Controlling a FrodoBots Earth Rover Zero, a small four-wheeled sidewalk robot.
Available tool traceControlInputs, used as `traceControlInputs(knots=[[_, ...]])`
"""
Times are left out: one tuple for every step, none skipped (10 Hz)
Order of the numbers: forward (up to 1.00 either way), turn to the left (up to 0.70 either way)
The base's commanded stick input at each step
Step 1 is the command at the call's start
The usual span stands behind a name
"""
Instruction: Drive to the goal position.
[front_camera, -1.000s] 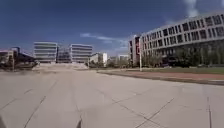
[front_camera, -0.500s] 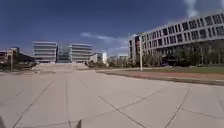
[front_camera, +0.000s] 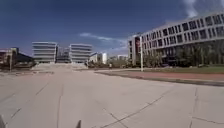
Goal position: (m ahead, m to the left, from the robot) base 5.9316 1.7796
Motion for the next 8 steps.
traceControlInputs(knots=[[0.58,-0.01],[0.58,-0.01],[0.58,-0.01],[0.58,-0.01],[0.58,-0.01],[0.58,-0.01],[0.58,-0.01],[0.58,-0.01]])
